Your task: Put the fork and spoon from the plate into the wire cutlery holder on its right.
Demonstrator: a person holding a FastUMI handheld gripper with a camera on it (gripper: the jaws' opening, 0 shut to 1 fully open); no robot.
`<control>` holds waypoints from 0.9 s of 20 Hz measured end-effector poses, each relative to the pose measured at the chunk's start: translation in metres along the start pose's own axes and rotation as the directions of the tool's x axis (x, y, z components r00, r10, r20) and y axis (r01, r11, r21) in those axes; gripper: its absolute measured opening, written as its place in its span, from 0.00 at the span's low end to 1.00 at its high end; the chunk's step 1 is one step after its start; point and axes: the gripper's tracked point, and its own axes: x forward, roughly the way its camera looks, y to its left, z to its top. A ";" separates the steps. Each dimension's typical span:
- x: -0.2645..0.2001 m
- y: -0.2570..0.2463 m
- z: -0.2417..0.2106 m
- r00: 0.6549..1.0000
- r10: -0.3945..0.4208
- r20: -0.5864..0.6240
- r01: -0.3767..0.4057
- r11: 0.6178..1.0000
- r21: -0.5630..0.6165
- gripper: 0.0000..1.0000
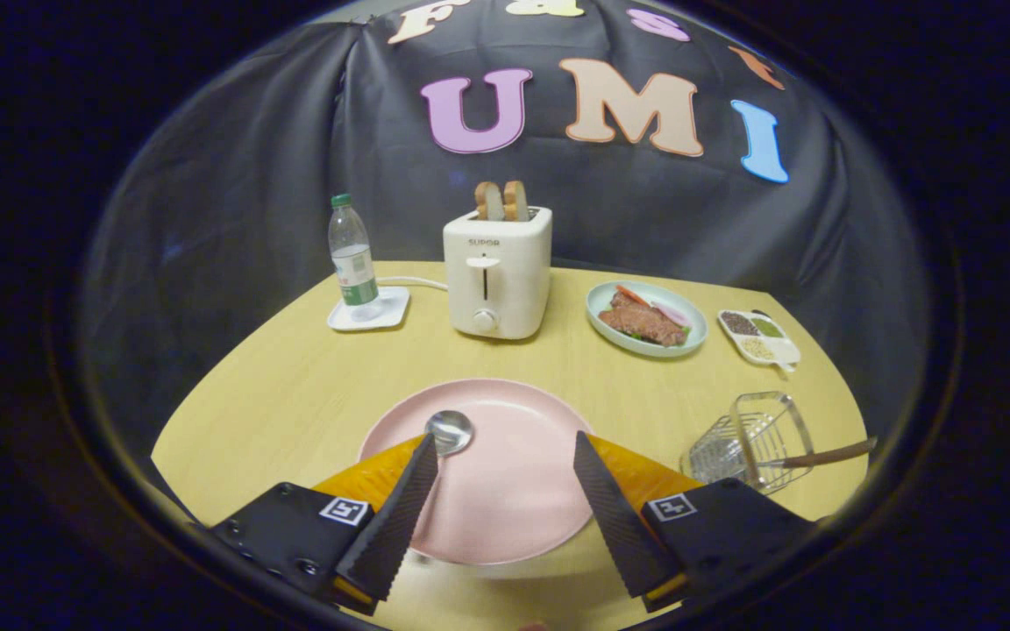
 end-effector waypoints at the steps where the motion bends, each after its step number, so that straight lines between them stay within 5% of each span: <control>1: 0.006 0.007 -0.007 1.000 0.009 -0.019 -0.009 1.000 -0.007 0.99; 10: 0.034 0.036 -0.052 0.991 0.016 -0.136 -0.027 0.996 -0.079 0.99; 18: 0.037 0.041 -0.065 0.985 0.015 -0.170 -0.030 0.996 -0.089 0.25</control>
